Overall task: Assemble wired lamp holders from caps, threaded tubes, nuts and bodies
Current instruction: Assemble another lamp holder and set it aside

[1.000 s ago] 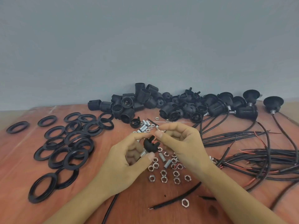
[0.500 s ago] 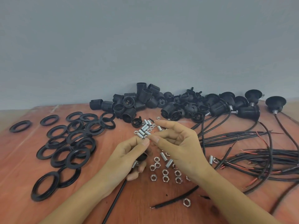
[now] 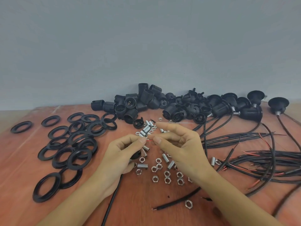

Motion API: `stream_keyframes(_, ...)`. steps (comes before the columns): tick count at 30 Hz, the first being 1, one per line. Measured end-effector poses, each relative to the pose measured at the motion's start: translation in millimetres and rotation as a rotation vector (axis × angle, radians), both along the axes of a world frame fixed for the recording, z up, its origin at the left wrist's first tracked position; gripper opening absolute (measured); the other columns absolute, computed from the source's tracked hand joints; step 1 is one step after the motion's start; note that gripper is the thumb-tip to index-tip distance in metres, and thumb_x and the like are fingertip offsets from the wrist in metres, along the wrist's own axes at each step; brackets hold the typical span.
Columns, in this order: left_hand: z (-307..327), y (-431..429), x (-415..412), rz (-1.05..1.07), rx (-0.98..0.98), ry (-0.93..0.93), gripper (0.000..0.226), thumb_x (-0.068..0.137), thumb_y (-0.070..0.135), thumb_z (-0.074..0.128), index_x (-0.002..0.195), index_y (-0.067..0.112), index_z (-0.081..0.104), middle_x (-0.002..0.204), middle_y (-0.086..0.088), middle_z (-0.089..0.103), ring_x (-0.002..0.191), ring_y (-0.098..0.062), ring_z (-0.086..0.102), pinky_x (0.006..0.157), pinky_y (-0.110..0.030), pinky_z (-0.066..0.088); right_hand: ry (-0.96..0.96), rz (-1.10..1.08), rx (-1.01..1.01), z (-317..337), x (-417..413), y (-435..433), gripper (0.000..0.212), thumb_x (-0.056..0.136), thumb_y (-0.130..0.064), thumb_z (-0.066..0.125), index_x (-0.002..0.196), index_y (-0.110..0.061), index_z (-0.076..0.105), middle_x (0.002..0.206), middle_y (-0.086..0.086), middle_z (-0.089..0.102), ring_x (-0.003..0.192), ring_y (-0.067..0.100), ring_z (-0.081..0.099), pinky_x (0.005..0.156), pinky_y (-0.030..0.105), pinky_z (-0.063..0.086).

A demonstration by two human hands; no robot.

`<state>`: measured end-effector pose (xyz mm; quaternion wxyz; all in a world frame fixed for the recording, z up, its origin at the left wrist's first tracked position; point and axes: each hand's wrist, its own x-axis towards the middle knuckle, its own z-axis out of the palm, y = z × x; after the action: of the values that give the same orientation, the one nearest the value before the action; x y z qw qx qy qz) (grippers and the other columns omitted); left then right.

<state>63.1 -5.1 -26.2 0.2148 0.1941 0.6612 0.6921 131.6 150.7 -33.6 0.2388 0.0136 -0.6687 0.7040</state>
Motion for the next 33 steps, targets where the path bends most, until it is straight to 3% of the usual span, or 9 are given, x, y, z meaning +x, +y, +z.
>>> stream_keyframes(4,-1,3,2,0.124,0.027,0.099,0.023,0.082,0.022,0.070,0.059,0.019,0.069,0.056,0.004,0.052,0.041,0.000,0.038,0.038,-0.009,0.029,0.003,-0.027,-0.001,1,0,-2,0.028,0.076,-0.017,0.073,0.103,-0.014,0.069,0.083,0.003,0.077,0.082,0.012,0.074,0.070,0.016,0.052)
stream_keyframes(8,2,3,6,0.146,0.082,0.108,0.020,0.070,0.031,0.072,0.056,0.019,0.067,0.056,0.002,0.048,0.041,-0.001,0.036,0.037,-0.011,0.028,0.021,-0.064,0.007,0,-1,-3,0.021,0.081,-0.006,0.073,0.101,-0.011,0.070,0.079,0.008,0.076,0.076,0.013,0.073,0.068,0.016,0.052)
stream_keyframes(10,3,2,6,0.146,0.086,0.110,0.020,0.068,0.034,0.071,0.054,0.020,0.067,0.057,0.000,0.045,0.041,-0.002,0.034,0.037,-0.012,0.026,0.020,-0.060,0.026,0,0,-6,0.020,0.080,-0.012,0.074,0.100,-0.013,0.070,0.078,0.007,0.076,0.077,0.013,0.073,0.069,0.016,0.052)
stream_keyframes(15,-5,1,0,0.157,0.037,0.176,0.022,0.084,0.026,0.069,0.062,0.023,0.070,0.057,0.003,0.049,0.048,-0.002,0.039,0.042,-0.010,0.030,-0.020,-0.118,0.130,3,-2,0,0.018,0.087,-0.014,0.072,0.104,-0.020,0.070,0.079,0.010,0.075,0.074,0.019,0.071,0.069,0.017,0.052)
stream_keyframes(19,-15,1,-7,0.203,-0.026,0.269,0.017,0.093,0.026,0.061,0.080,0.020,0.070,0.061,0.002,0.060,0.054,0.000,0.049,0.050,-0.010,0.036,-0.185,-0.269,0.456,12,-32,12,0.024,0.090,-0.032,0.066,0.113,-0.025,0.068,0.104,-0.014,0.070,0.092,-0.004,0.064,0.079,0.012,0.050)
stream_keyframes(25,-18,-2,-18,0.336,0.031,0.342,0.006,0.092,0.016,0.065,0.086,0.014,0.068,0.070,-0.005,0.067,0.054,-0.002,0.057,0.053,-0.011,0.045,-0.377,-0.208,0.875,21,-113,0,0.043,0.088,-0.036,0.067,0.127,-0.020,0.060,0.131,0.003,0.060,0.119,0.021,0.056,0.102,0.039,0.045)
stream_keyframes(28,-20,-5,-24,0.352,0.041,0.365,0.010,0.090,0.013,0.066,0.081,0.015,0.068,0.071,-0.014,0.066,0.053,-0.006,0.054,0.057,-0.016,0.046,-0.456,-0.176,0.886,15,-140,-5,0.048,0.087,-0.035,0.068,0.131,-0.019,0.057,0.134,0.009,0.055,0.122,0.028,0.053,0.103,0.045,0.044)
stream_keyframes(33,-22,-5,-25,0.346,0.087,0.373,0.014,0.089,0.006,0.068,0.077,0.012,0.069,0.060,-0.010,0.063,0.052,-0.008,0.053,0.056,-0.017,0.046,-0.448,-0.249,0.913,9,-151,-12,0.044,0.087,-0.031,0.068,0.129,-0.022,0.056,0.129,0.005,0.060,0.119,0.027,0.055,0.099,0.044,0.046)
